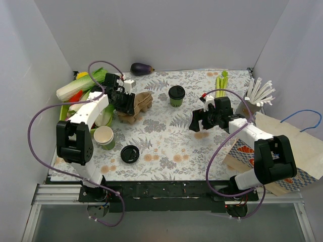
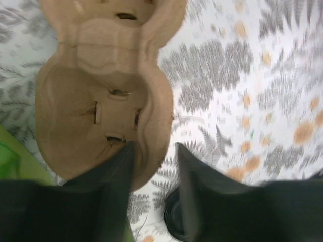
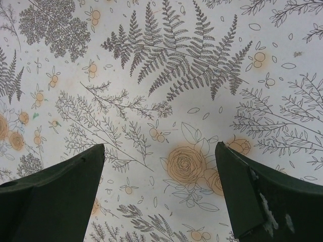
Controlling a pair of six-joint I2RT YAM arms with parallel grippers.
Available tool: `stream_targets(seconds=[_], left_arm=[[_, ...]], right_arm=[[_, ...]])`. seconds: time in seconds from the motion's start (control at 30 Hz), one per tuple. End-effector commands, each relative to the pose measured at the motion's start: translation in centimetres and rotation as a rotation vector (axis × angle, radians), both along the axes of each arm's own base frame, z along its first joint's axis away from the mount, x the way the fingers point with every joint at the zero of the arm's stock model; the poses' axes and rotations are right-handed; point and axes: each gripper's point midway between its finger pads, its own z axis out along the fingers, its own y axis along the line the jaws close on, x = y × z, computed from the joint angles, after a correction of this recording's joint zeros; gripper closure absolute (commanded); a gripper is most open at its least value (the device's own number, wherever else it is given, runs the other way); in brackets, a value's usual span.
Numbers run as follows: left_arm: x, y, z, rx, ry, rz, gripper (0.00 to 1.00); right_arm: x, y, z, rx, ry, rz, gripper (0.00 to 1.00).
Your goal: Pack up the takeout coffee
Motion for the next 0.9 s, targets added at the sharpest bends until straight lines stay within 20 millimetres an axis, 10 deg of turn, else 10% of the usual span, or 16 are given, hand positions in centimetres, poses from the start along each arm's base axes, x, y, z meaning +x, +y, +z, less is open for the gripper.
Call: stream_targets(seconds=[0.0,0.2,0.87], left_arm=[[-4.4,-1.0,0.0,-0.080,0.062,-0.007,0.51],[-3.3,-2.9,5.6,-0.199,-0.080,-0.075,0.26],[3.4,-2.4,0.6,-0.056,-0.044,-0.147,0.45]], right_arm=[[0.6,0.1,0.9,0.012,-0.049,0.010,0.02],[1.2,0.3,1.5,0.012,-0.058,0.017,0.02],[1.0,-0.9,1.5,-0.018,-0.079,0.000,0.02]])
